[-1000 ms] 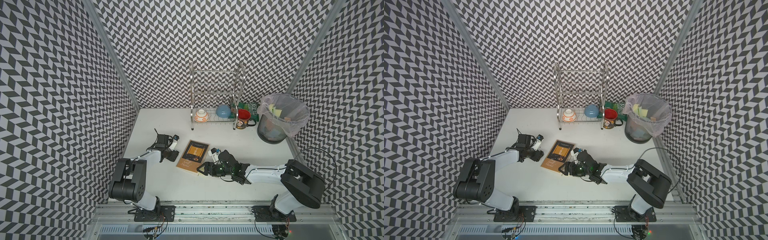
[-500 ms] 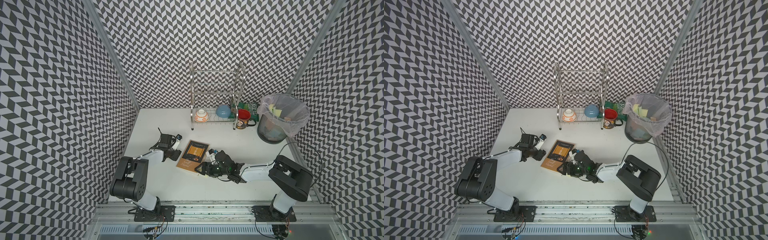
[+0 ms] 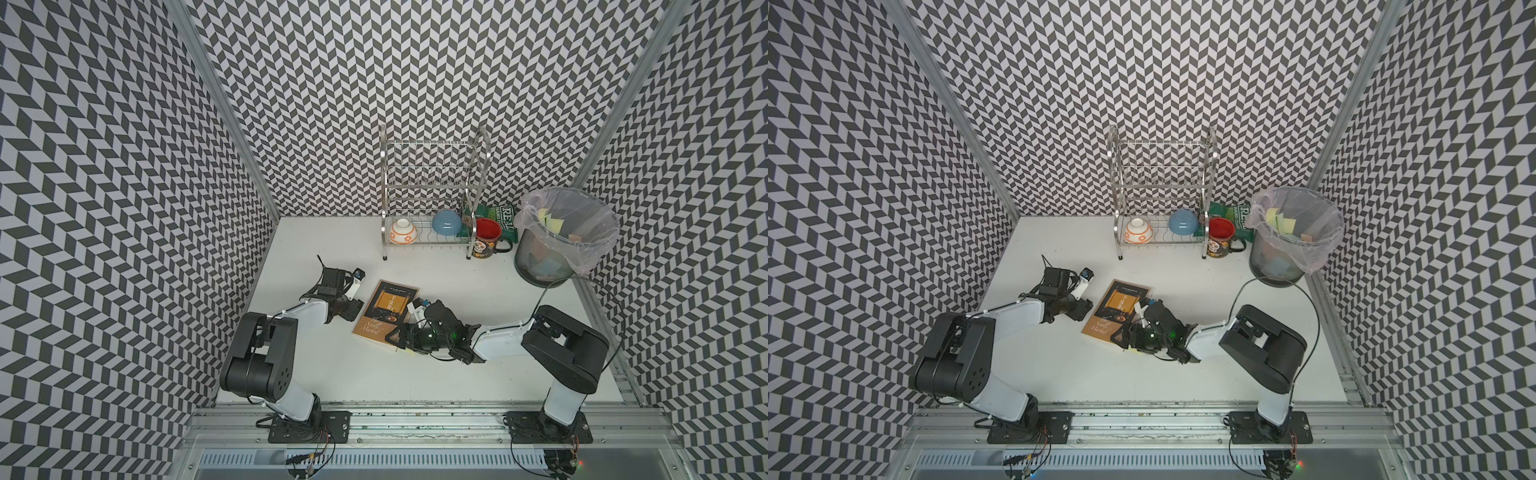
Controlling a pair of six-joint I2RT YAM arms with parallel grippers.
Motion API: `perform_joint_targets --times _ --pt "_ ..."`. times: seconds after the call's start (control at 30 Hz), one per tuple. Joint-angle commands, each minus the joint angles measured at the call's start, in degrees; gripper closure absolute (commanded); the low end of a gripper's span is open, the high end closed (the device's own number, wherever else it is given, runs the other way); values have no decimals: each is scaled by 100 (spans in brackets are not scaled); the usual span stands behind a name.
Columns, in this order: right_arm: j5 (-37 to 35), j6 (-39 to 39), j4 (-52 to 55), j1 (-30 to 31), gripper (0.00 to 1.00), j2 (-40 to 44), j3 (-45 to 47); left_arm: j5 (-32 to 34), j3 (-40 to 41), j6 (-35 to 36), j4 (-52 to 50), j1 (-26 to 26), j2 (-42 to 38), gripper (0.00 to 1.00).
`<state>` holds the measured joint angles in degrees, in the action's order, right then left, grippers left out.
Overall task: Peel off the used sticky note
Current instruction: Open the book at the center of the board.
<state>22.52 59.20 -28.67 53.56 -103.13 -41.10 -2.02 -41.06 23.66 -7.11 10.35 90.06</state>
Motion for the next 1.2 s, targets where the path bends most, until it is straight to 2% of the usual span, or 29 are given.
perform_joint_targets --times 0.0,1.17 --pt "4 27 -331 32 18 -139 -91 255 151 66 -530 59 309 29" --pt "249 169 -604 -74 19 -408 -310 281 168 32 -510 211 337 29"
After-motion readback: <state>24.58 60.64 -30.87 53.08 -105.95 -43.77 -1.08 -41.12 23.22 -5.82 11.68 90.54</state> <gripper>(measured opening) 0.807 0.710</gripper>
